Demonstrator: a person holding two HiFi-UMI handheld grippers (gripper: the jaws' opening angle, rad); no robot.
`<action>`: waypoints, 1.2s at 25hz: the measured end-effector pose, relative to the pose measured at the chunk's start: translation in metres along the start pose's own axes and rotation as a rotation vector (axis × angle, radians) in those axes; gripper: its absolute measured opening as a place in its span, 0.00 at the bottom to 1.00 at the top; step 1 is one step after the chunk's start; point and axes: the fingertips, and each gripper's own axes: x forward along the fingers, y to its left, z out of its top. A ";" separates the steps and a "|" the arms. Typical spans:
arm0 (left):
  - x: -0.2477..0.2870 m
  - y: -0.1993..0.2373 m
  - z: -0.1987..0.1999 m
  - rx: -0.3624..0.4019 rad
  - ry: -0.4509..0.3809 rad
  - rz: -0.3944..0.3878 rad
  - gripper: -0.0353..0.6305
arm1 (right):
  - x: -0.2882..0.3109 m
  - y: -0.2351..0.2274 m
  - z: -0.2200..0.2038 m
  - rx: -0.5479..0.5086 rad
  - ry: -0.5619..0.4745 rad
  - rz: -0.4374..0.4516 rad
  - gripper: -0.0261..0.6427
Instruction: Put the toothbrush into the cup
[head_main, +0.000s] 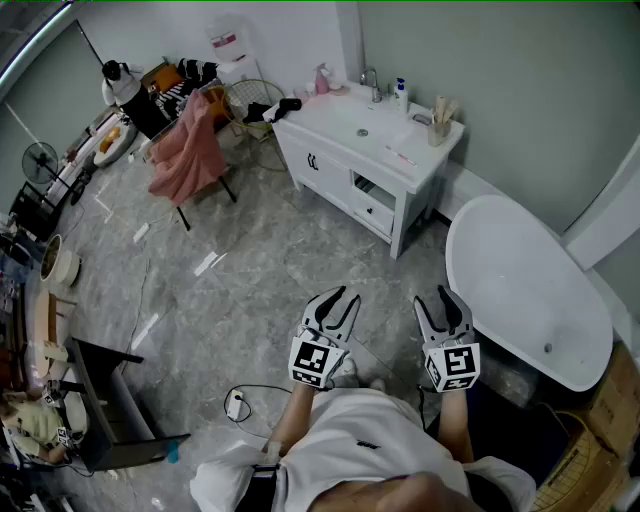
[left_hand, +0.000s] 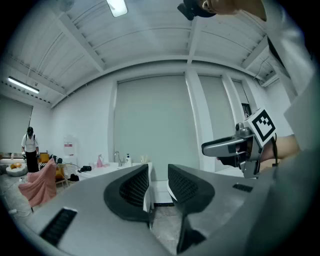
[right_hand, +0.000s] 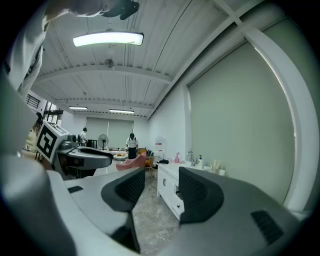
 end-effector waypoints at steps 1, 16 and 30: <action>-0.001 -0.002 0.000 -0.002 -0.004 0.004 0.21 | -0.001 -0.001 -0.001 0.003 0.001 0.002 0.37; 0.022 -0.010 -0.005 0.015 -0.001 0.006 0.21 | 0.012 -0.004 -0.015 0.061 0.007 0.041 0.37; 0.078 0.030 -0.007 0.006 -0.016 0.010 0.21 | 0.078 -0.027 -0.013 0.037 0.038 0.069 0.36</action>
